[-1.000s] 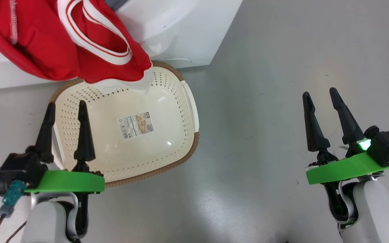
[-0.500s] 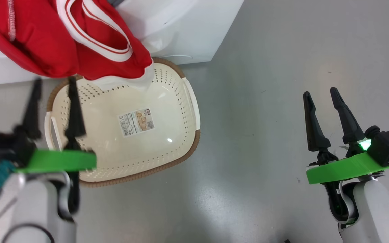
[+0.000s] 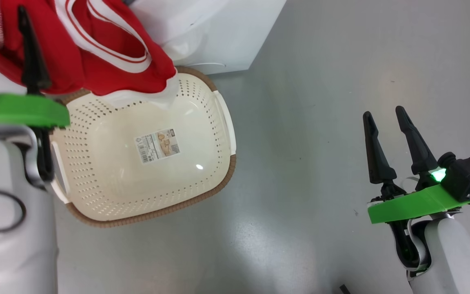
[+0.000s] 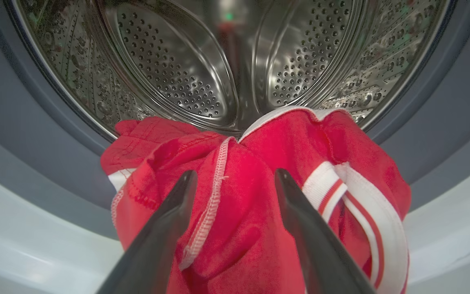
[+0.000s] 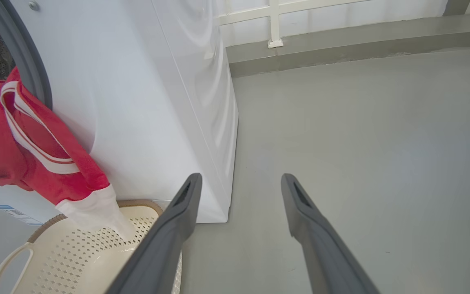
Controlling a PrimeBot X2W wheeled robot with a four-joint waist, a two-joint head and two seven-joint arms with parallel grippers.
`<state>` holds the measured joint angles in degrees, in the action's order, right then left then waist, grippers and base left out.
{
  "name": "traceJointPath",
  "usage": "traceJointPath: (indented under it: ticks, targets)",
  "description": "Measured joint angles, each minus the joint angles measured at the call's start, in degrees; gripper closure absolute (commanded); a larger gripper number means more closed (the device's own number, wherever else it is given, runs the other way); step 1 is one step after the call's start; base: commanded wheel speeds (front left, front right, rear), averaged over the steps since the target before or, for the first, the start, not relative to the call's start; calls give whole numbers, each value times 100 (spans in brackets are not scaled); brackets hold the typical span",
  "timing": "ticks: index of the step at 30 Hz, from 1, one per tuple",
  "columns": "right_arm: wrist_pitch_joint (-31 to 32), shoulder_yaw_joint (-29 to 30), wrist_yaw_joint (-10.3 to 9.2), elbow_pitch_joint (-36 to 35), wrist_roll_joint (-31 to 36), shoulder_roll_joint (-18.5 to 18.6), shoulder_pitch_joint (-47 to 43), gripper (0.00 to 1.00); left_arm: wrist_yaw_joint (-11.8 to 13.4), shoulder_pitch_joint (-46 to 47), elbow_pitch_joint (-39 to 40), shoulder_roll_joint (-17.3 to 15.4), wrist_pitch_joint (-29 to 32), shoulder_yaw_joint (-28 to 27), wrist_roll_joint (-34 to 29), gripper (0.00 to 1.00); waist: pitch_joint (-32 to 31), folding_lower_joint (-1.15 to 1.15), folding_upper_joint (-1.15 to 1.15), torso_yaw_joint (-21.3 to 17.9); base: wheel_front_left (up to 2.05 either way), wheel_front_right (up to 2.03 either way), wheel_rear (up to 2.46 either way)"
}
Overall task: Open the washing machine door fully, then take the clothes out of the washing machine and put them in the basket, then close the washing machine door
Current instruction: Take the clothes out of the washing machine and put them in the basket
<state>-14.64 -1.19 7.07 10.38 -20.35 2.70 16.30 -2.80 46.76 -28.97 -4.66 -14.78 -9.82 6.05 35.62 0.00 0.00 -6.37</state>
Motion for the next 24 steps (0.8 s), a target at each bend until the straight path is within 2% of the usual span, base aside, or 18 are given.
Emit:
traceJointPath:
  ticks: [6,15,24]
  targets:
    - [0,-97,0,-1,-40,-1,18,0,-27,662,-909,-41,0,-157,85,0,64,0,0,-88,0,0,0]
    - [0,-123,0,-2,-84,0,54,0,-224,1315,-1600,-75,0,-320,274,0,174,0,0,-233,0,0,0]
    - [0,-135,0,-11,-125,-1,68,0,-335,1671,-2207,-171,0,-67,93,0,253,0,0,-334,0,0,0]
